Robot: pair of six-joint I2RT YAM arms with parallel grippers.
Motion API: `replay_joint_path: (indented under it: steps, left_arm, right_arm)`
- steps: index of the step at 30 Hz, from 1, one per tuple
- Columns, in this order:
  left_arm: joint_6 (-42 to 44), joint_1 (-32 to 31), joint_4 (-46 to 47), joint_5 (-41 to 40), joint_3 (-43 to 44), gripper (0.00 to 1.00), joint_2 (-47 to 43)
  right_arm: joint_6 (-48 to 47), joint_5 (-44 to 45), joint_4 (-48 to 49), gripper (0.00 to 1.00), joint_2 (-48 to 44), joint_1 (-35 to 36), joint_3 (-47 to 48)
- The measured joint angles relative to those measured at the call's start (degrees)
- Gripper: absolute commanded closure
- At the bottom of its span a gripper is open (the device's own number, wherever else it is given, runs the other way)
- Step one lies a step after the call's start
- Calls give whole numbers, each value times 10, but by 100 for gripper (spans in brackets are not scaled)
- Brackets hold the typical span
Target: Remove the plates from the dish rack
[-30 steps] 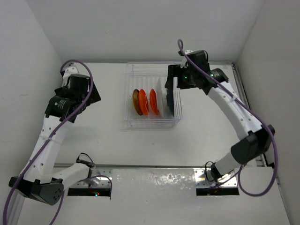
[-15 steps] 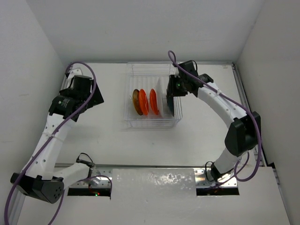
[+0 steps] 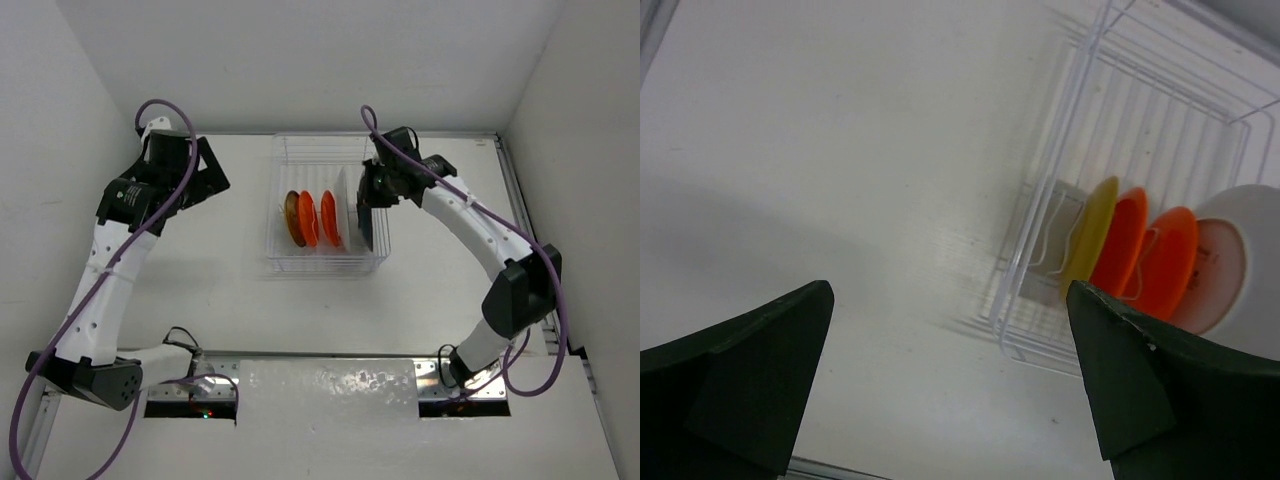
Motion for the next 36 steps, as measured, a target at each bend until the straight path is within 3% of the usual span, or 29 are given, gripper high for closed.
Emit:
replay_joint_path:
  steps: [11,15,18,20,23,28,33,35,36]
  left_arm:
    - [-43,0,9,53,33,0,31]
    - [-70,0,10,93,80,0,60]
    - [-110,0,43,157,114,0,77]
    - [-146,0,86,223,112,0,78]
    - [-221,0,192,330,79,0,76]
    - [-349,-15,338,460,23,0,94]
    - [-378,-38,342,503,32,2,122]
    - [-372,-38,320,505,33,19,125]
    - [-369,-37,310,505,32,19,125]
  right_arm:
    - [-5,34,-89,100,-87,4,131]
    - [-67,25,-108,100,-104,-1,188]
    - [-163,12,-166,100,-80,11,268]
    - [-247,58,-190,100,-68,54,296]
    - [-357,134,-201,100,-72,130,263]
    - [-481,212,-248,100,-64,245,241]
    - [-565,278,-223,100,-56,337,241]
    - [-587,297,-217,100,-43,359,252]
    - [-598,307,-213,100,-35,366,256]
